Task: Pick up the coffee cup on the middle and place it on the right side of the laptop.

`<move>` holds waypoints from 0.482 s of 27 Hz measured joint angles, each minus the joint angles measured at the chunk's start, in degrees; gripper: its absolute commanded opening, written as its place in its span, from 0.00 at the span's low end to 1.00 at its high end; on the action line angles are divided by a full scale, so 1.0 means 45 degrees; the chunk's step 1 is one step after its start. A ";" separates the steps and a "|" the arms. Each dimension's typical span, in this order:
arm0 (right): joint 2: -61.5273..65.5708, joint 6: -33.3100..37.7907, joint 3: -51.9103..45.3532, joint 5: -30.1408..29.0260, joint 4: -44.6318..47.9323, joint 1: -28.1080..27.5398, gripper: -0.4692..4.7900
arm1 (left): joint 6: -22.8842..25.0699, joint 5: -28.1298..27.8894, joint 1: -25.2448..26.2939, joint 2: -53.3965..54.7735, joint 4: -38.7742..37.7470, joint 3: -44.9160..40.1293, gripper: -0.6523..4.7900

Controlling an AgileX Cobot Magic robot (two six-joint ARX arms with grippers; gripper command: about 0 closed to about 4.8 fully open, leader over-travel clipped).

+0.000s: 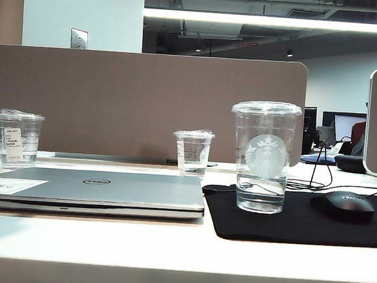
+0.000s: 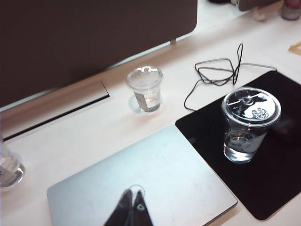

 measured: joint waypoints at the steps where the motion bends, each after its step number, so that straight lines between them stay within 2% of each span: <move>1: -0.0306 -0.0005 -0.0238 -0.0005 0.0068 0.0000 0.08 | 0.0019 0.0000 0.0000 -0.0525 0.0107 -0.0374 0.11; 5: -0.1394 -0.0175 -0.1161 -0.0073 0.0034 -0.0010 0.08 | 0.0053 0.0262 0.0000 -0.2395 0.0087 -0.2166 0.11; 10: -0.2297 -0.0243 -0.1719 -0.1112 -0.0330 -0.0010 0.08 | 0.0238 0.1030 -0.0005 -0.5134 0.0913 -0.4711 0.11; 13: -0.2691 -0.0243 -0.1836 -0.1234 -0.1360 -0.0015 0.08 | 0.0937 -0.0180 0.0000 -0.6178 0.0991 -0.6557 0.11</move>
